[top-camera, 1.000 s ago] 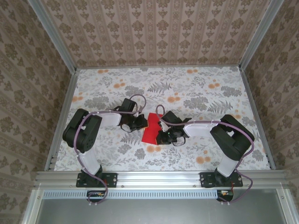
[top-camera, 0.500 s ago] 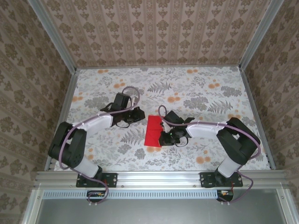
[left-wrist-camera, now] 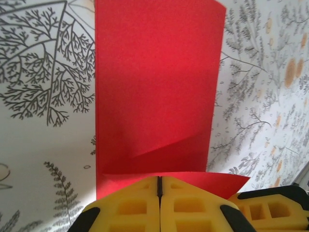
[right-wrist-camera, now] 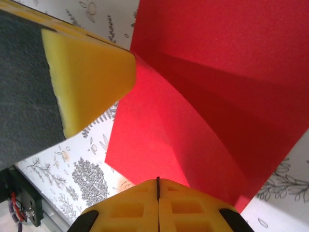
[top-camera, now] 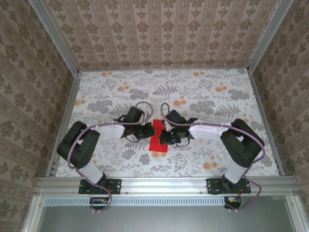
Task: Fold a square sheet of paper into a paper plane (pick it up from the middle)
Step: Fold the triangle a second time at the center of the table.
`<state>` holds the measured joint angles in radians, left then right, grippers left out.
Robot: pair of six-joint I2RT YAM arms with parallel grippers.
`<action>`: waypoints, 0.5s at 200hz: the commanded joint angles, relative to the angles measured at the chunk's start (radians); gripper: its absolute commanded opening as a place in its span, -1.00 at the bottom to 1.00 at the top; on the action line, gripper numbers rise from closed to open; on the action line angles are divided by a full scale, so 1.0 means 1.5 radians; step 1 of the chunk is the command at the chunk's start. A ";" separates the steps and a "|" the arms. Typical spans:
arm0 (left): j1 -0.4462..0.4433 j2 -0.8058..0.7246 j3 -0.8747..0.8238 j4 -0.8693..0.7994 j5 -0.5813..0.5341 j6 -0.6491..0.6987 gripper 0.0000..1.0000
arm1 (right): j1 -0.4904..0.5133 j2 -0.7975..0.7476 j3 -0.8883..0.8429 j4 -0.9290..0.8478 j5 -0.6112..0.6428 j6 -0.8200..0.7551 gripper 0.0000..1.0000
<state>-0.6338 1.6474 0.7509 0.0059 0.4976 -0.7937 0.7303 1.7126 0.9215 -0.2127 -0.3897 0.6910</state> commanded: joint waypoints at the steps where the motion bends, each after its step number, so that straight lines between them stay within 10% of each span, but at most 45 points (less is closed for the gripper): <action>1: -0.005 0.030 0.017 0.021 0.003 -0.014 -0.90 | 0.004 0.022 0.019 -0.008 0.021 0.013 -0.87; 100: -0.009 0.078 0.026 -0.015 -0.025 -0.012 -0.92 | 0.003 0.065 0.036 -0.033 0.020 -0.021 -0.87</action>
<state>-0.6411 1.7401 0.7879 0.0380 0.5022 -0.8085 0.7303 1.7885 0.9485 -0.2180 -0.3634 0.6807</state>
